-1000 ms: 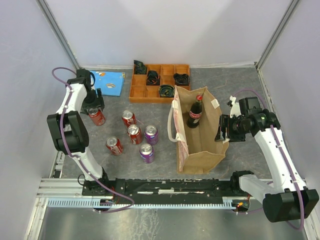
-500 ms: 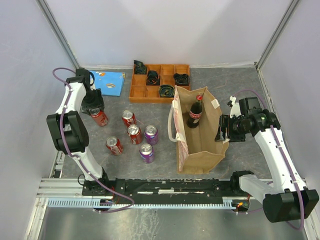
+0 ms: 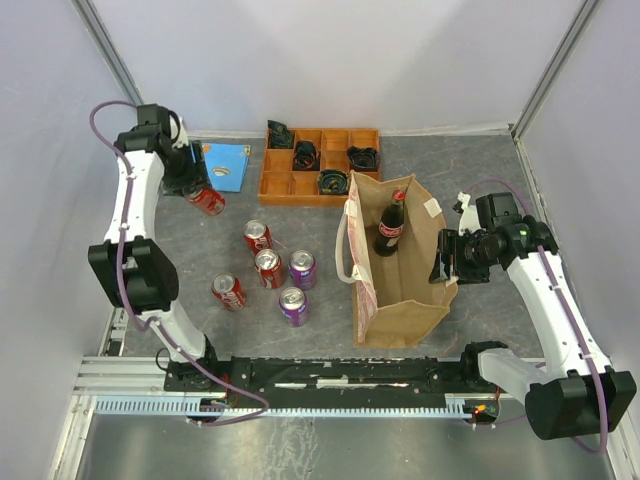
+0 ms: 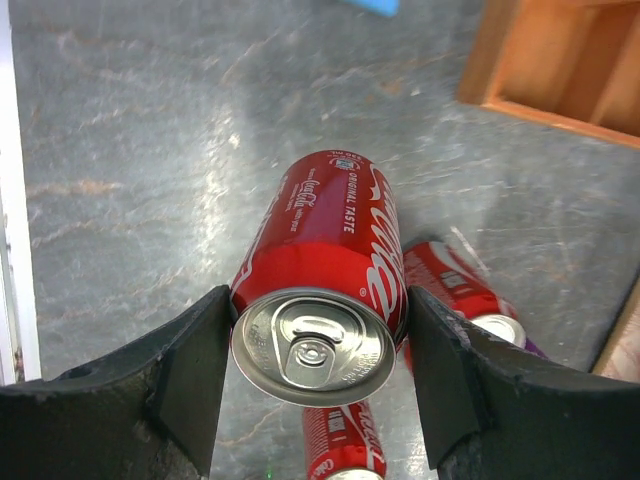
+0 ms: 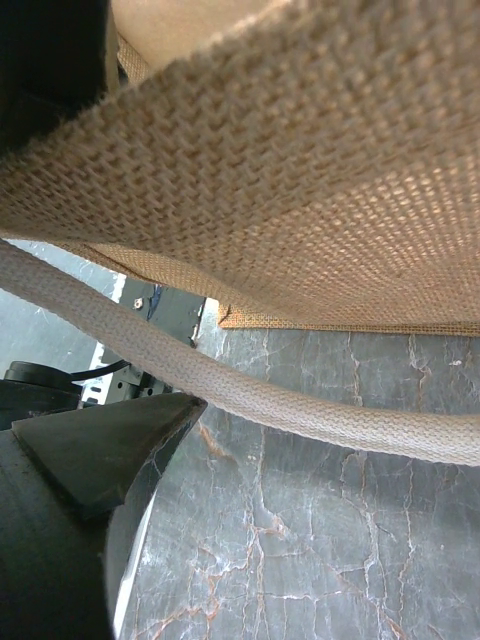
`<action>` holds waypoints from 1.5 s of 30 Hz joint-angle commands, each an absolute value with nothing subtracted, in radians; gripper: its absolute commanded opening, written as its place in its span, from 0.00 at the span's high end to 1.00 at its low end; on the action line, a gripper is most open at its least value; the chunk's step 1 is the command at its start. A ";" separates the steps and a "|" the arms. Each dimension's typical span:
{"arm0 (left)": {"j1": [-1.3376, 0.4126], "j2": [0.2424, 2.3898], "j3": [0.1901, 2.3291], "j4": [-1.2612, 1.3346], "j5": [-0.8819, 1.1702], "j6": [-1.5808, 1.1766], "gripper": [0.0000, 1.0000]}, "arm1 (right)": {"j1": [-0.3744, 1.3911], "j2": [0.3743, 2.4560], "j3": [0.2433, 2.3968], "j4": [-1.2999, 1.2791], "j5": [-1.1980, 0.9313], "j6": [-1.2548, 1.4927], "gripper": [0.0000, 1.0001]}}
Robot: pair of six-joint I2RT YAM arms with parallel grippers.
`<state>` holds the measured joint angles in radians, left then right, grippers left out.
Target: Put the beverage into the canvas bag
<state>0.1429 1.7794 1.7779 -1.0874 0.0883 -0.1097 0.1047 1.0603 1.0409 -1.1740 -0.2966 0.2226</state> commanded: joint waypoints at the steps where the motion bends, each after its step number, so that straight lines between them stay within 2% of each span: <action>1: 0.055 1.669 1.905 -1.051 0.205 -0.125 0.97 | 0.109 1.069 1.040 -1.162 -0.296 0.213 0.30; 11: -0.271 1.581 2.032 -0.798 0.241 -0.170 0.97 | 0.109 1.087 1.046 -1.150 -0.306 0.214 0.31; 17: -0.466 1.625 2.151 -0.711 0.297 -0.211 0.97 | 0.109 1.096 1.054 -1.153 -0.307 0.210 0.31; 22: -0.621 1.655 2.158 -0.679 0.325 -0.205 0.97 | 0.108 1.099 1.055 -1.151 -0.308 0.210 0.31; 36: -0.837 1.669 2.012 -0.728 0.408 -0.015 0.97 | 0.109 1.079 1.037 -1.149 -0.314 0.211 0.31; 45: -0.903 1.756 1.955 -0.731 0.366 0.104 0.97 | 0.109 1.069 1.050 -1.164 -0.314 0.209 0.31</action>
<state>-0.8864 1.7351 1.9396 -0.8291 0.3519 0.0143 0.1047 1.0874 1.0409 -1.1740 -0.3153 0.2203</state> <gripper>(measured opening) 0.712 0.692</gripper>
